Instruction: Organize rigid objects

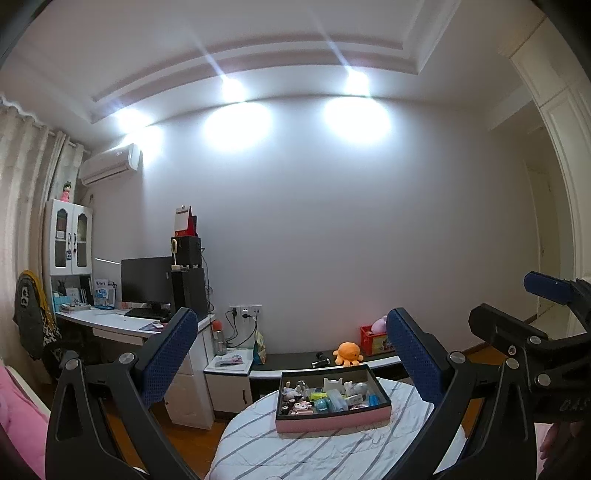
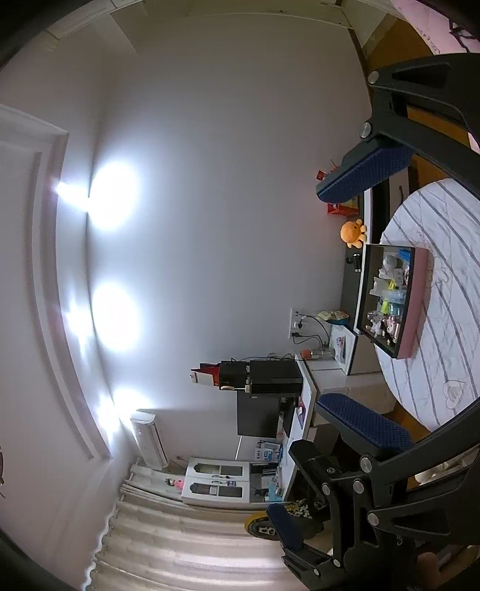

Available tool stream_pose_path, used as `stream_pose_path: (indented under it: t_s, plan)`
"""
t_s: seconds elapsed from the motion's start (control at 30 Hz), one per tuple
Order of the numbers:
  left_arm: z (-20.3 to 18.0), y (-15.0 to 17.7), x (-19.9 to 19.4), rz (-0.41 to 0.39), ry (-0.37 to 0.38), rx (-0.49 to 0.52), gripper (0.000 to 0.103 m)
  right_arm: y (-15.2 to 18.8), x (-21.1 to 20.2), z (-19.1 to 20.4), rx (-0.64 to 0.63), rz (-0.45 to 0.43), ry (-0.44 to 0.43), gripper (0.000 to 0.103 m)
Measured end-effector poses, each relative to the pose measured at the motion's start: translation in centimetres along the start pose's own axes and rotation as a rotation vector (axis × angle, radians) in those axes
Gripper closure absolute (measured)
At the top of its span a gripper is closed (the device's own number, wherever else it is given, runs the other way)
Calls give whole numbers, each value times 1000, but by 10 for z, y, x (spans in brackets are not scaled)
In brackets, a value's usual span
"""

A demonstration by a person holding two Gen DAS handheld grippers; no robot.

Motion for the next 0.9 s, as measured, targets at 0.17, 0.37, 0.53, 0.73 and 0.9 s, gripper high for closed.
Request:
stream_pose_path:
  t_s: [0.17, 0.37, 0.53, 0.73, 0.9]
  plan:
    - [1, -2, -2, -4, -13, 7, 0, 0, 0, 1, -2, -4, 0, 0]
    - [0, -3, -3, -6, -12, 3, 0, 0, -2, 1, -6, -9, 6, 0]
    - [0, -5, -6, -11, -15, 4, 0, 0, -4, 1, -6, -13, 4, 0]
    - [-2, -5, -6, -5, -19, 8, 0, 0, -3, 1, -5, -7, 4, 0]
    - [-2, -5, -7, -5, -16, 7, 0, -1, -4, 1, -6, -3, 4, 0]
Point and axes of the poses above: each gripper's, at about its wrist camera, not at the fingertips, and x roughly the way its jaws point, z to its left, y to its underside, the point moved 3 cm from there along x, roughly the way its jaws point, and after that the axes turned 7 degrees about x, right-handed, at the moved point
